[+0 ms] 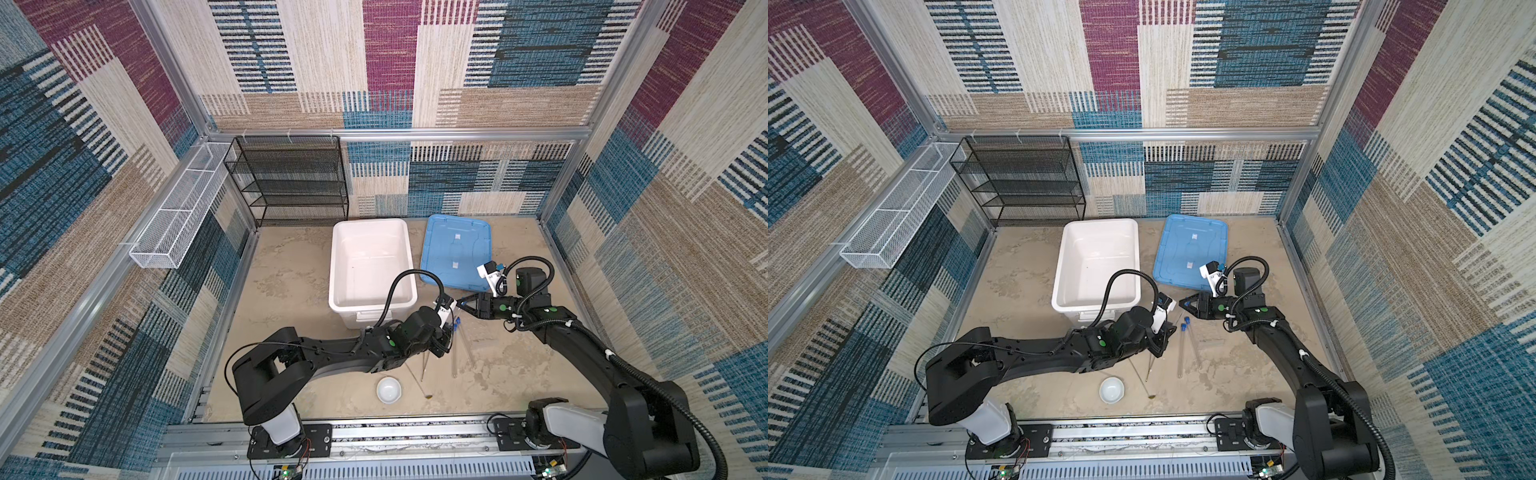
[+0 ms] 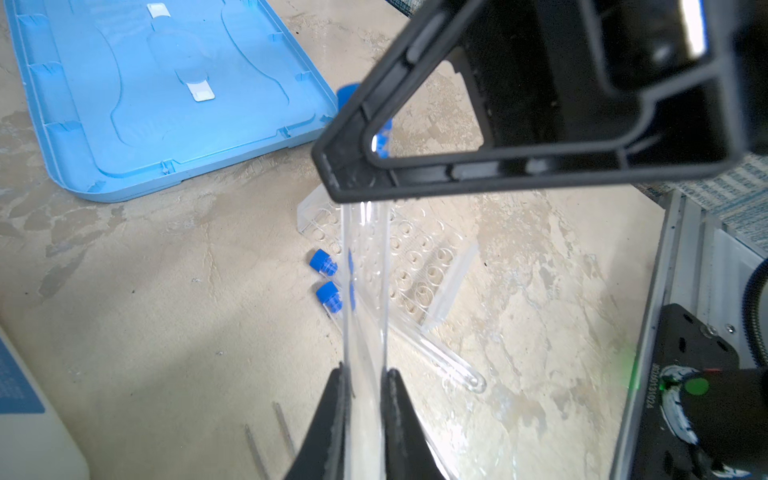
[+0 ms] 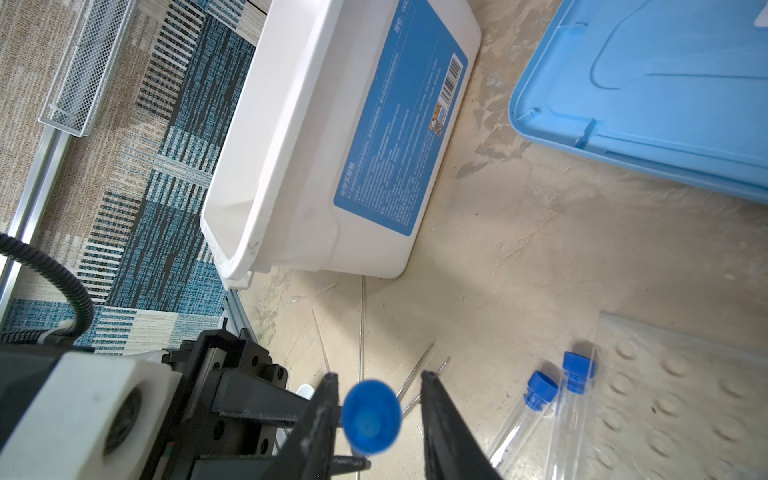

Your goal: Organize the chemistry lab equipment

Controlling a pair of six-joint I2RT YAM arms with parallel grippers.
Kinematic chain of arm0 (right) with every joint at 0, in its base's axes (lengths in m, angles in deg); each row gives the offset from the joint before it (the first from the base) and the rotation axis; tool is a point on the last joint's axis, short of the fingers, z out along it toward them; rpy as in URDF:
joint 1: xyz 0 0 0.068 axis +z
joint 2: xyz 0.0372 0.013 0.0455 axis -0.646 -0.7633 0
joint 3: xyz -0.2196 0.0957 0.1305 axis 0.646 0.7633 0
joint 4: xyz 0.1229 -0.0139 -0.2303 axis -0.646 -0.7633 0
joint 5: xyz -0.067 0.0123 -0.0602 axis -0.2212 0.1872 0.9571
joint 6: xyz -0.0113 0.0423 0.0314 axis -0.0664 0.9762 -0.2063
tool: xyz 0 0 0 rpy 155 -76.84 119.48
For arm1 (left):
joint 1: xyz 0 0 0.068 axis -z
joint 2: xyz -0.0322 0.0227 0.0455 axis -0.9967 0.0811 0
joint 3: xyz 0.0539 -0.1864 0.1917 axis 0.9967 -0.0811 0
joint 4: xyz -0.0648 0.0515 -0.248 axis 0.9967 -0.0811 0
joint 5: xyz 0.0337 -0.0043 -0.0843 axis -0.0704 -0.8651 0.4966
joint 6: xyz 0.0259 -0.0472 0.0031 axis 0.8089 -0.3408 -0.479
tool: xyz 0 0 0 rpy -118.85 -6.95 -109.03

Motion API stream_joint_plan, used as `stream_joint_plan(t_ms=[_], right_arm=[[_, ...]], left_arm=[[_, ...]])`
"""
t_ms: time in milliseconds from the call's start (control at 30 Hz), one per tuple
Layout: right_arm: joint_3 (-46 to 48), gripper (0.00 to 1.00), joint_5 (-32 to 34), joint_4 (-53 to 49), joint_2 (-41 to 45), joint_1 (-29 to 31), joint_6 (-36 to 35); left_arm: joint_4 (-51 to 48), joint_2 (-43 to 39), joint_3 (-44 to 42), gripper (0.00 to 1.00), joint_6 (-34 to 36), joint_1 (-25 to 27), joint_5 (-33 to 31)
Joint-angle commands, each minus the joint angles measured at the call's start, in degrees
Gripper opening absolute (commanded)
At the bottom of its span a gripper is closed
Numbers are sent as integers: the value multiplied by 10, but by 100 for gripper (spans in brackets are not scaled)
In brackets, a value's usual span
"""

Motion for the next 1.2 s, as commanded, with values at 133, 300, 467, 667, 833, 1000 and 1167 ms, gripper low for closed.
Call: stream_joint_plan(t_ms=[133,300,467,667,833,1000,1167], right_arm=[[7,30,-24,28,-7,1,13],[11,23,-20,31,-4,1,16],[15,18,-27,39,-7,1,21],[14,18,-10,41,0,1,23],[10,18,100,44,57,1,16],[10,18,283,46,139,11,-4],[8,17,438,58,183,40,-22]], left_arm=[[24,0,1,14,21,4,-8],[23,6,2,14,18,5,-10],[24,8,1,15,15,6,-16],[24,3,-1,69,11,6,-6],[-37,-56,41,99,-64,6,42],[-109,-71,100,99,-129,4,73],[-158,-50,143,99,-149,0,114]])
